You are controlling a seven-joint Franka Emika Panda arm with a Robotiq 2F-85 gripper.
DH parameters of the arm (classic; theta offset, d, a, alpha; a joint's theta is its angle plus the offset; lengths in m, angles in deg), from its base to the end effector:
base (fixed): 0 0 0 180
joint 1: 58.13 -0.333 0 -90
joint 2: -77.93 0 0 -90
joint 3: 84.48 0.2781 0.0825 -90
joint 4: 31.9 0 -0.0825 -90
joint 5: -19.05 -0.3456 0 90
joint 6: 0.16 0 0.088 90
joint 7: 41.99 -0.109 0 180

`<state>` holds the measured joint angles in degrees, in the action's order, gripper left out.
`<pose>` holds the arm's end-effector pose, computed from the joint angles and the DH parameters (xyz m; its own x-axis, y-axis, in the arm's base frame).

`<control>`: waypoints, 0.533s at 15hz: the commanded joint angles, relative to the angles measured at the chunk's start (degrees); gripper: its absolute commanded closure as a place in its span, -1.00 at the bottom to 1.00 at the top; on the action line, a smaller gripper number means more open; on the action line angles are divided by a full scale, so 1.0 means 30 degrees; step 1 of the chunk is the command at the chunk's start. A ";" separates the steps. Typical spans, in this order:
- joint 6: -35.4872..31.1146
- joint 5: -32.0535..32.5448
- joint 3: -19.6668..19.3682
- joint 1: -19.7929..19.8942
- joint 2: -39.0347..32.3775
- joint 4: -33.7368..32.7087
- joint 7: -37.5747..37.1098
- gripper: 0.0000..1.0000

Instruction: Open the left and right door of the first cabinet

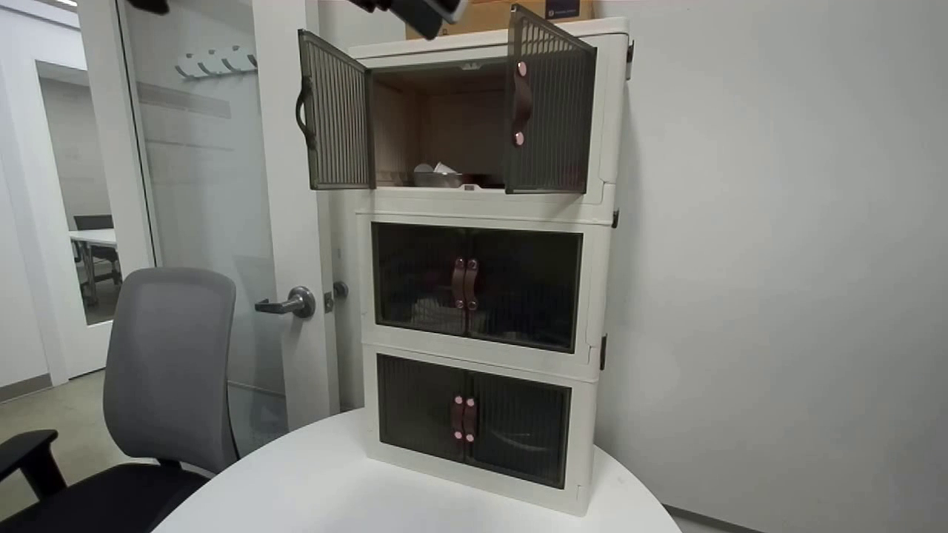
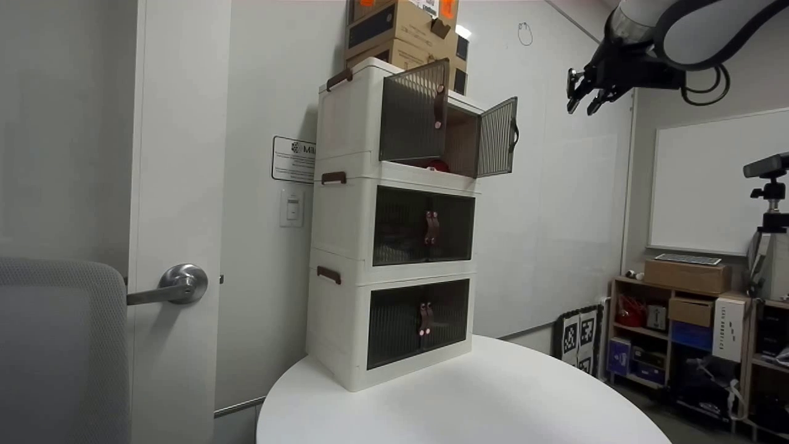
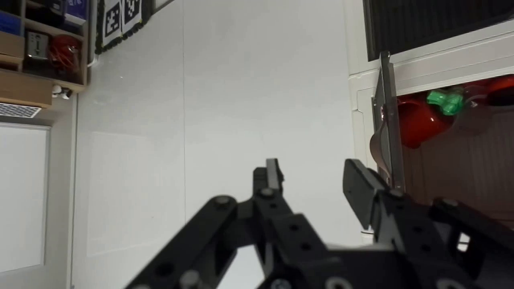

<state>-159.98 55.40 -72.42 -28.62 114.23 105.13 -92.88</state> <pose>0.3950 -0.0747 0.6238 0.3189 -0.2882 0.9029 -0.6079 -0.7931 -0.0385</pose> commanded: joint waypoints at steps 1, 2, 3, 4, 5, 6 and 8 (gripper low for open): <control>0.2178 -0.1277 0.0601 -0.0290 0.1133 0.0401 -0.0815 -0.54; 0.3225 -0.2135 0.0196 -0.1360 0.0842 0.0134 0.0167 -0.71; 0.4370 -0.3134 -0.0167 -0.2326 0.0504 -0.0233 0.1125 -0.85; 0.5458 -0.4179 -0.0402 -0.3101 0.0177 -0.0645 0.1929 -0.99; 0.6460 -0.5121 -0.0676 -0.3894 -0.0366 -0.1313 0.2756 -1.00; 0.7212 -0.5950 -0.0984 -0.4580 -0.0791 -0.1874 0.3530 -1.00; 0.8737 -0.7595 -0.1617 -0.5822 -0.1908 -0.3526 0.5196 -1.00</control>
<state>-140.26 39.06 -73.99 -40.71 114.34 102.48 -84.62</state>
